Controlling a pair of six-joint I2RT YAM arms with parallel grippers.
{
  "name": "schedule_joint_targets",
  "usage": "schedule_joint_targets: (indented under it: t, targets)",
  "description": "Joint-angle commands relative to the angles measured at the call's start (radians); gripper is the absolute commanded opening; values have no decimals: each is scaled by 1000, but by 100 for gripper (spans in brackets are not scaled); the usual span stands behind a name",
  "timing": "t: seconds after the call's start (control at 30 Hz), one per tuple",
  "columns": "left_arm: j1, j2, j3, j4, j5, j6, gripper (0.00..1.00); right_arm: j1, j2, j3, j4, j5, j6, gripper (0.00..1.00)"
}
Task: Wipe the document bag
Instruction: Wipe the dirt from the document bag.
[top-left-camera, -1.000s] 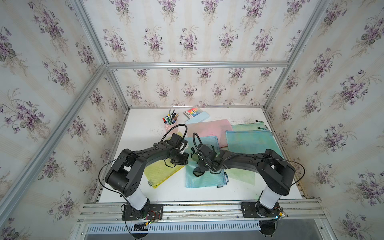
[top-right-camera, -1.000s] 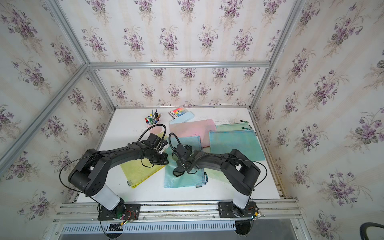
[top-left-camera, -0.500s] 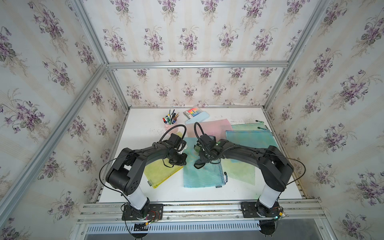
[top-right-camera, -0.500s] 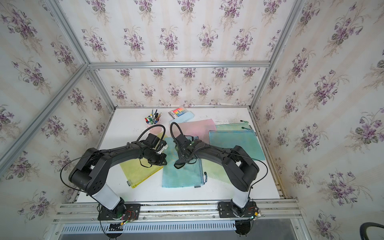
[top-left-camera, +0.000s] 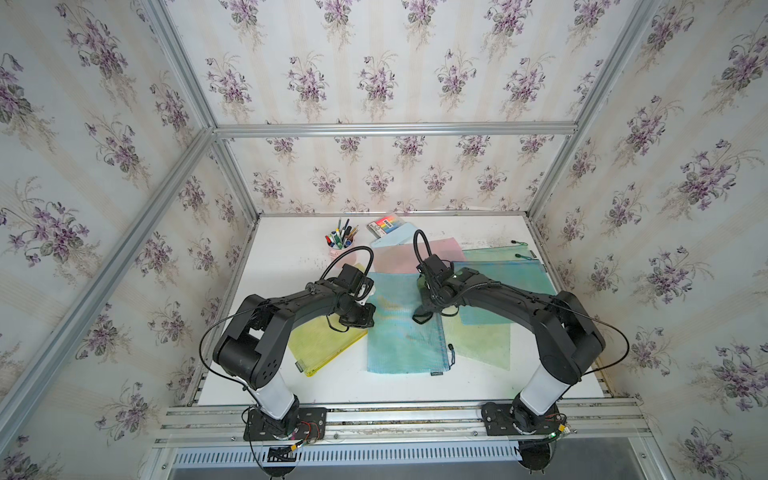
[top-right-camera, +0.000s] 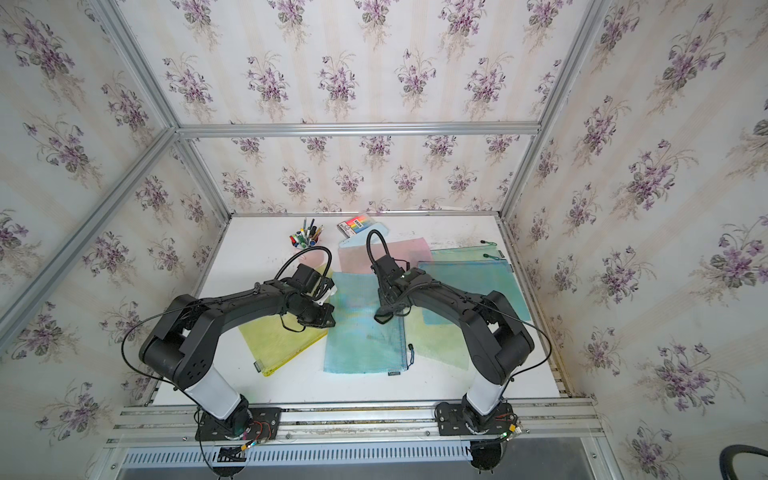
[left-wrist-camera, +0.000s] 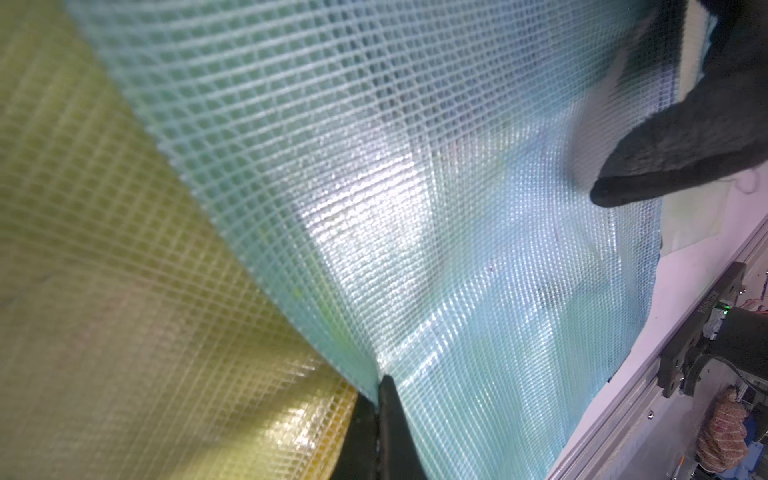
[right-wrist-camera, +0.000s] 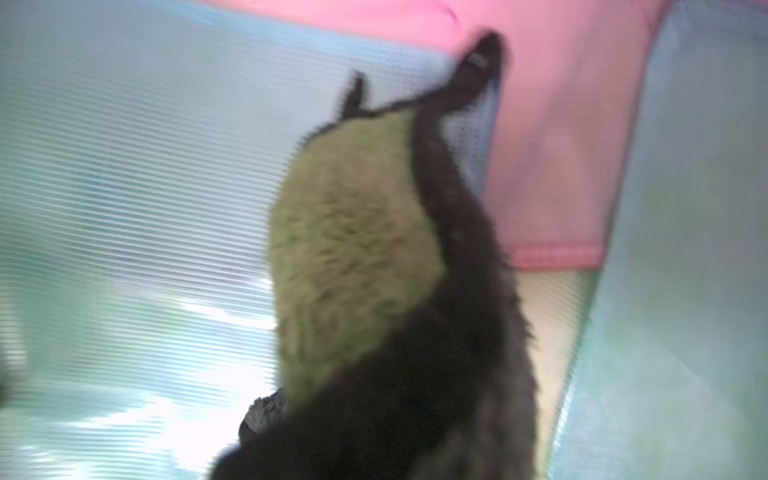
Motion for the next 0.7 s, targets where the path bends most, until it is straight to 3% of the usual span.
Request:
schedule_joint_targets:
  t: [0.0, 0.17, 0.27, 0.37, 0.5, 0.6, 0.67]
  targets:
    - [-1, 11, 14, -4, 10, -5, 0, 42, 98, 110, 90, -106, -16, 10]
    - [-3, 29, 22, 22, 32, -35, 0, 109, 323, 324, 190, -212, -6, 11]
    - [-3, 27, 19, 40, 37, -55, 0, 102, 403, 405, 123, -157, -32, 11]
    - [-3, 17, 15, 46, 34, -67, 0, 33, 359, 354, 93, -73, -30, 11]
    - [-3, 9, 13, 48, 25, -80, 0, -109, 246, 218, 111, -77, -13, 11]
    - [-4, 10, 13, 57, 21, -97, 0, -66, 190, 199, 98, -105, -63, 11]
    - [-3, 15, 19, 60, 21, -110, 0, 29, 169, 188, 100, -160, -72, 12]
